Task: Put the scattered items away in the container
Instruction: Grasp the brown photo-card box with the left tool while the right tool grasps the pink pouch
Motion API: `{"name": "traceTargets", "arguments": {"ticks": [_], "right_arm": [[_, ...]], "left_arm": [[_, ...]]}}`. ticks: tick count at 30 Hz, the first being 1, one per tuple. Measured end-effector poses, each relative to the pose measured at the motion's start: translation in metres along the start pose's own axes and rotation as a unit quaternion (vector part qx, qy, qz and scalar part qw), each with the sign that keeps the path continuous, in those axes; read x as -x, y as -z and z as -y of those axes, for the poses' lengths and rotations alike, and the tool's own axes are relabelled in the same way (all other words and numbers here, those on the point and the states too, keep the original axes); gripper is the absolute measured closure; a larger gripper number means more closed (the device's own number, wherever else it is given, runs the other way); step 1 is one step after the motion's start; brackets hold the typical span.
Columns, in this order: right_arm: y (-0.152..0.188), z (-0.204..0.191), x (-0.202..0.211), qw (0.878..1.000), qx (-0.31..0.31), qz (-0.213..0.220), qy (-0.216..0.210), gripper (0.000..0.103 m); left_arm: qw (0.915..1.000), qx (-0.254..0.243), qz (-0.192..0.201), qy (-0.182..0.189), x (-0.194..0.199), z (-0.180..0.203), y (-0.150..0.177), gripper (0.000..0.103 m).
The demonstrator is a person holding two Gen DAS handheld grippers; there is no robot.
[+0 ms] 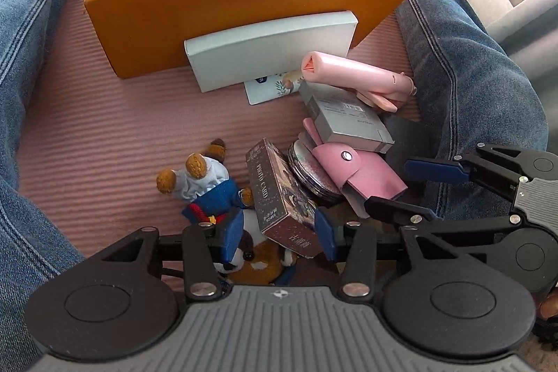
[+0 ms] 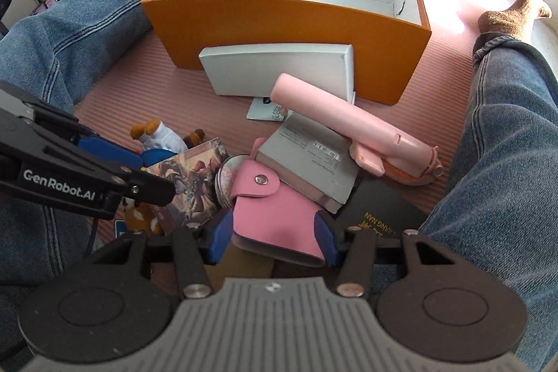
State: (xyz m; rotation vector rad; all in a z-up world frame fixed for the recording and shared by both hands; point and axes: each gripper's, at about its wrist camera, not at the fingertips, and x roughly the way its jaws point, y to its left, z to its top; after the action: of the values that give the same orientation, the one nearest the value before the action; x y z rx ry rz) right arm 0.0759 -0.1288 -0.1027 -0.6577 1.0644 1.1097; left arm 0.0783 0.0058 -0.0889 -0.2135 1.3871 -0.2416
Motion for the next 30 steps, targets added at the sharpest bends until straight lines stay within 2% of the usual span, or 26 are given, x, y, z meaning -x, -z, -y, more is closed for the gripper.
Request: {"name": "traceTargets", "arguments": {"ticks": [3,8,10,13,16,21,25,30], "right_arm": [[0.002,-0.009,-0.012,0.999,0.028,-0.022,0.011,0.048],[0.001,-0.014,-0.023,0.998,0.053,-0.032,0.028,0.039],[0.000,-0.015,-0.028,0.997,0.054,-0.039,0.039,0.039],[-0.001,-0.017,-0.027,0.997,0.056,-0.039,0.042,0.043],[-0.002,-0.014,-0.018,0.998,0.047,-0.028,0.030,0.053],[-0.006,-0.007,-0.002,0.998,0.049,-0.012,0.037,0.059],[-0.008,-0.008,-0.006,0.996,0.065,-0.005,0.054,0.061],[-0.009,-0.016,-0.016,0.996,0.083,-0.008,0.044,0.061]], "left_arm": [[0.9997,0.012,-0.014,0.013,-0.009,-0.003,-0.001,0.050],[0.9994,0.019,-0.016,0.023,-0.018,-0.002,-0.004,0.050],[0.9995,0.018,-0.015,0.022,-0.020,-0.001,-0.005,0.054],[0.9996,0.016,-0.009,0.021,-0.017,-0.001,-0.005,0.060],[0.9995,0.014,-0.003,0.029,-0.012,0.000,-0.004,0.066],[0.9995,0.003,0.004,0.030,-0.011,0.004,-0.006,0.068],[0.9995,0.001,0.000,0.033,-0.016,0.006,-0.009,0.065],[0.9998,-0.013,-0.004,-0.017,-0.029,0.009,-0.010,0.066]]}}
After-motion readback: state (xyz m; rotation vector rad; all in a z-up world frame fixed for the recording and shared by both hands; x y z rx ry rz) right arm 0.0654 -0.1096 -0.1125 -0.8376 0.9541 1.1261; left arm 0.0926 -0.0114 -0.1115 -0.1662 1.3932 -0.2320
